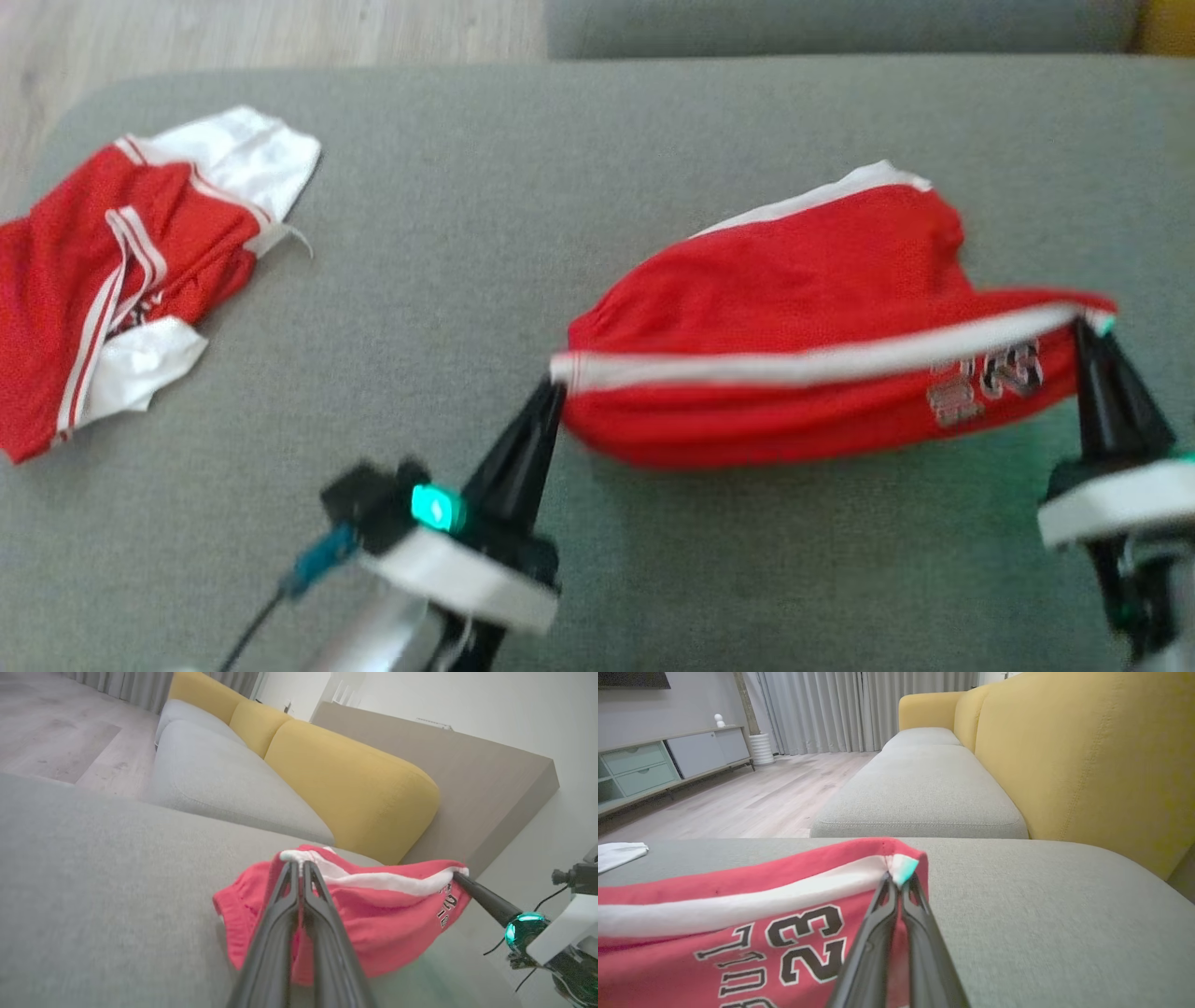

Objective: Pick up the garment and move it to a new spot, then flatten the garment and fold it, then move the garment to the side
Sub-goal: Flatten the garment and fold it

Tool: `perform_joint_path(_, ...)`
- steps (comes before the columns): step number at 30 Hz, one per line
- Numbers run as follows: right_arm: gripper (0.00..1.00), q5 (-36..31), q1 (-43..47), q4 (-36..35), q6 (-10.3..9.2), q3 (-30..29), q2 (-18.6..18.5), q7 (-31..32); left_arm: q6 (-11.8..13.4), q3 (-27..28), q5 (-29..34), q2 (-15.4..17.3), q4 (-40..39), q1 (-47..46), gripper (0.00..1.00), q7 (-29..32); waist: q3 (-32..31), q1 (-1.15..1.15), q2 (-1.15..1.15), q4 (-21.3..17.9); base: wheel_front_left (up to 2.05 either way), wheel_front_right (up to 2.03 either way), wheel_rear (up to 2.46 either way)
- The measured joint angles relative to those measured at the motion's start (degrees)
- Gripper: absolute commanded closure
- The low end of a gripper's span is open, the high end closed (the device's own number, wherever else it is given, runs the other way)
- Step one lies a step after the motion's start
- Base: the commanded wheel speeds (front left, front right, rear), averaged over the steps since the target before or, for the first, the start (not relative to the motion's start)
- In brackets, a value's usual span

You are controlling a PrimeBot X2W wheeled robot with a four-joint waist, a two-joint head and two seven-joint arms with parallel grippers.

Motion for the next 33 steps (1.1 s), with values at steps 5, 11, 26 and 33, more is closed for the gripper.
perform_joint_path(5,1.00,-0.6,-9.4,4.7,0.00,1.3,-1.9,1.9,0.0,-0.9,-1.2,-2.0,3.6,-10.2,1.00,0.0,4.0,0.01,0.00,1.3,0.00,0.00,0.00)
perform_joint_path(11,1.00,-0.6,-22.4,14.9,0.00,5.8,-3.9,2.4,0.0,-2.0,-3.0,-3.4,9.5,-19.5,1.00,0.0,8.8,0.02,0.00,3.1,0.00,0.00,0.00)
perform_joint_path(26,0.00,0.5,-24.0,25.3,0.00,2.9,-4.2,-1.7,0.0,5.2,1.3,-6.7,11.6,-16.1,0.00,0.0,9.5,0.00,0.00,5.1,0.00,0.00,0.00)
perform_joint_path(33,0.00,3.5,-23.7,29.5,0.00,1.2,-3.4,2.8,2.7,14.8,13.4,-8.8,0.6,-3.3,0.00,0.0,7.1,-0.01,0.00,6.8,0.00,0.00,0.00)
